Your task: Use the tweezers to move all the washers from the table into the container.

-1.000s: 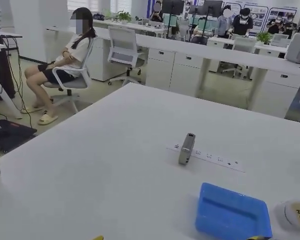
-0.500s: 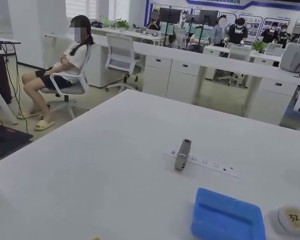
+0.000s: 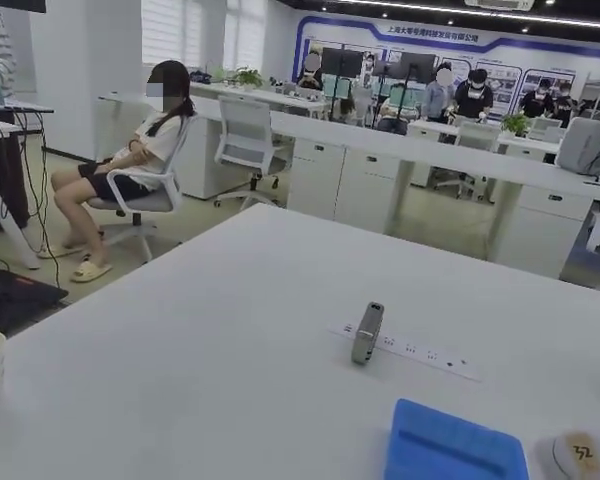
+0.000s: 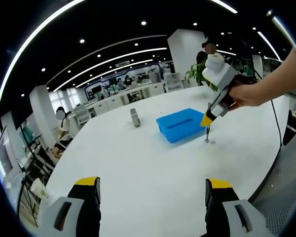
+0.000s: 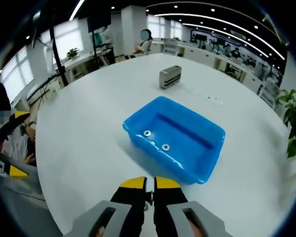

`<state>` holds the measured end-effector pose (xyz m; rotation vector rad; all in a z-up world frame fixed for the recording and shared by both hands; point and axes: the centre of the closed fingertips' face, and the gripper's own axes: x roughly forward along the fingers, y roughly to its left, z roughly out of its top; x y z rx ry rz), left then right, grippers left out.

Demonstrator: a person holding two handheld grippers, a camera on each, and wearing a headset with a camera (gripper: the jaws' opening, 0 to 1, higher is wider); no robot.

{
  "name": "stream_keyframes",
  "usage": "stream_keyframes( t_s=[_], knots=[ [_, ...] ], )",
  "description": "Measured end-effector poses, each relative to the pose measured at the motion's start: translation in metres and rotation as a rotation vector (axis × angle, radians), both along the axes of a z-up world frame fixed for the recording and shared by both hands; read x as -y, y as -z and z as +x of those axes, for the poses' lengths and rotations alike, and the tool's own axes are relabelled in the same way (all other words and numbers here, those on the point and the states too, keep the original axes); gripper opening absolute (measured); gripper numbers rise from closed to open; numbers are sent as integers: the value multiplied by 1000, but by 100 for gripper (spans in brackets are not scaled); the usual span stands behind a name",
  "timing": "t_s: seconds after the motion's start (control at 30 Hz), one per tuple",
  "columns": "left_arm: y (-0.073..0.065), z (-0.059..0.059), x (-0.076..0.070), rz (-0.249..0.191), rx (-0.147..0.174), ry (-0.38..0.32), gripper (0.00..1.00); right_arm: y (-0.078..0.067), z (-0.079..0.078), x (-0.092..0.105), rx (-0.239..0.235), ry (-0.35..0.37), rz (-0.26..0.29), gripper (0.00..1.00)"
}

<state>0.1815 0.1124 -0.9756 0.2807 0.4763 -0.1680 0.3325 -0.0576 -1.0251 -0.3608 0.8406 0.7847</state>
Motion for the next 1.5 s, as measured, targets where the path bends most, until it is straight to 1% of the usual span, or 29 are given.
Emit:
stream_keyframes(
  t_s=[0.17,0.3,0.47,0.67,0.73,0.77,0.9,1.0,1.1,1.2,1.4,1.5],
  knots=[
    [0,0,1,7,-1,6,90,-8,2,6,13,2,3,1],
    [-1,0,1,2,6,4,90,-19,4,8,26,14,28,1],
    [0,-1,2,7,1,11,90,-34,9,8,52,18,53,1],
    [-2,0,1,6,10,8,90,-42,14,11,70,19,61,1],
    [-2,0,1,3,11,5,89,-47,17,12,83,19,59,1],
    [-1,0,1,2,4,7,89,-50,19,12,89,19,59,1],
    [0,0,3,11,1,14,89,-61,28,13,112,26,68,1],
    [-3,0,0,12,13,1,90,-67,33,11,121,28,81,1],
    [-5,0,-2,3,19,-9,90,-71,35,8,136,21,81,1],
    [-3,0,-1,5,13,-6,90,-71,38,7,141,19,79,1],
    [-1,0,0,11,4,0,90,-70,50,6,156,42,79,1],
    [2,0,1,12,-8,3,90,-69,54,4,156,50,81,1]
  ],
)
